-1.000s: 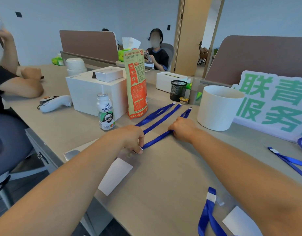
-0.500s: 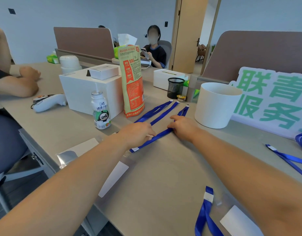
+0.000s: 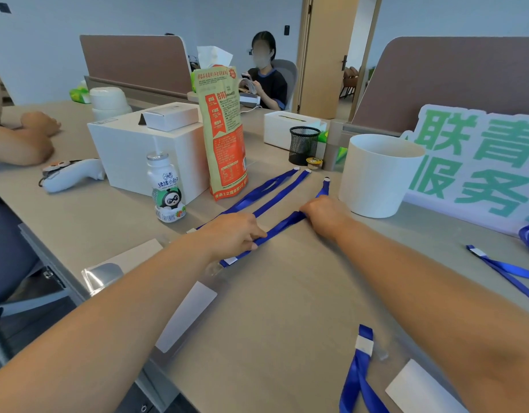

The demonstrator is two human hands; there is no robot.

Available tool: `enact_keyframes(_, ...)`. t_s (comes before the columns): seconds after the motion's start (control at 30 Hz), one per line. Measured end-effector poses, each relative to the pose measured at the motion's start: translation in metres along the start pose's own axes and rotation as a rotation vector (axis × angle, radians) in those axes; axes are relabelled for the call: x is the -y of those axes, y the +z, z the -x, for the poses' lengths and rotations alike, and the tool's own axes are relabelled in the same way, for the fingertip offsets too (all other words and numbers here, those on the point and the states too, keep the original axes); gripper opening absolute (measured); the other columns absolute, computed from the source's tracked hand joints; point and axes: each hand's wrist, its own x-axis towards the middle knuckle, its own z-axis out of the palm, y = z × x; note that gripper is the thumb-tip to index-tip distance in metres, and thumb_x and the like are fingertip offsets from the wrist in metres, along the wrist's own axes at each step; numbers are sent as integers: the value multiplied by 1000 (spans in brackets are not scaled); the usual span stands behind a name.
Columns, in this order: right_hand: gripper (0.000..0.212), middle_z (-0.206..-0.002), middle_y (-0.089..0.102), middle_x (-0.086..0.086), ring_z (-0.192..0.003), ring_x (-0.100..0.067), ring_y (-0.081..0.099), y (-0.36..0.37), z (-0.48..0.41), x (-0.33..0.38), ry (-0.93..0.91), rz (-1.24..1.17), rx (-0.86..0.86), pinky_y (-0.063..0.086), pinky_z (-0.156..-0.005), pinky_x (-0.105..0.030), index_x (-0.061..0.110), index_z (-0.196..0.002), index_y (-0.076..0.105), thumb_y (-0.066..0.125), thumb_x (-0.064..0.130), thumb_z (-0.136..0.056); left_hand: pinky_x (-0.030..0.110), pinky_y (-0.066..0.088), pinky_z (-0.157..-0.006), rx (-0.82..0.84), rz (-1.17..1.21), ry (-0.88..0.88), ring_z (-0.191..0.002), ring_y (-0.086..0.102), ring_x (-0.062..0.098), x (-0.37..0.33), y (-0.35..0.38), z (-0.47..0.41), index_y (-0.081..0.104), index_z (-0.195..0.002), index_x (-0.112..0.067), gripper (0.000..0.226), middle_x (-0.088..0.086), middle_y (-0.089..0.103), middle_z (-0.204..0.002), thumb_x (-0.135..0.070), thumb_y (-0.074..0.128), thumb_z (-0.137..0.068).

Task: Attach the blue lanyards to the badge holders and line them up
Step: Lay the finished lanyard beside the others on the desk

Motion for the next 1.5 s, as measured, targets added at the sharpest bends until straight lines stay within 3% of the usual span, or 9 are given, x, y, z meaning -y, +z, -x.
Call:
enact_keyframes(0.1,34,-126,52,-9,-116,-26,47,0,1,-4,52,-43,-120,47,-91,-34,13,-127,52,52,18,-93,25,39,-86,35,12,2,-90,39,6,3,-1,-2,54,-129,-20,35,1,50,-120,-23,50,-95)
enact_keyframes(0.17,34,-123,54,-11,-112,-26,52,-3,0,-4,138,-132,-87,48,-89,-33,9,-125,52,51,24,-94,23,37,-83,30,44,-4,-90,42,6,5,-3,-6,58,-124,-19,31,-1,52,-116,-24,48,-95)
enact_keyframes(0.27,33,-117,60,-12,-106,-25,58,-6,-5,-2,180,-173,-5,49,-84,-32,8,-121,55,46,28,-96,23,37,-83,-59,72,-6,-100,49,11,3,-4,-19,59,-121,-19,29,-3,54,-112,-24,45,-96)
enact_keyframes(0.47,33,-115,65,-7,-105,-21,58,3,-11,-3,145,-274,-46,48,-87,-31,12,-117,62,44,30,-97,30,40,-100,-131,63,13,-121,47,17,-7,-2,-54,52,-129,-14,34,1,51,-133,-18,45,-96)
enact_keyframes(0.7,29,-123,59,-7,-111,-20,54,8,-17,-8,80,-380,-67,45,-93,-32,13,-121,55,44,25,-97,24,43,-91,-208,126,-4,-107,55,12,-2,14,-60,63,-118,-18,28,-1,60,-121,-18,53,-92)
enact_keyframes(0.93,32,-128,55,-7,-116,-20,52,7,-23,-8,47,-342,-60,45,-95,-31,15,-127,52,43,22,-97,25,44,-91,-371,114,-8,-107,55,12,3,29,-55,64,-114,-16,26,-2,64,-116,-23,52,-92)
enact_keyframes(1.03,30,-124,57,-7,-112,-20,53,8,-25,-8,65,-313,-54,46,-93,-31,15,-124,54,41,22,-97,23,42,-88,-359,54,-8,-105,55,12,5,30,-55,65,-112,-19,26,-5,65,-114,-29,50,-93)
enact_keyframes(1.17,39,-135,48,-4,-122,-23,43,10,-25,-9,4,-198,-43,42,-99,-36,23,-137,44,32,27,-100,21,38,-84,-344,61,11,-102,55,11,6,31,-55,65,-110,-20,25,-6,66,-112,-29,49,-93)
enact_keyframes(1.5,42,-139,45,-3,-126,-24,39,11,-26,-11,-11,-166,-20,37,-96,-36,31,-138,39,32,19,-99,29,43,-91,-340,48,21,-103,54,13,4,32,-54,65,-114,-22,27,-8,64,-118,-27,47,-94)
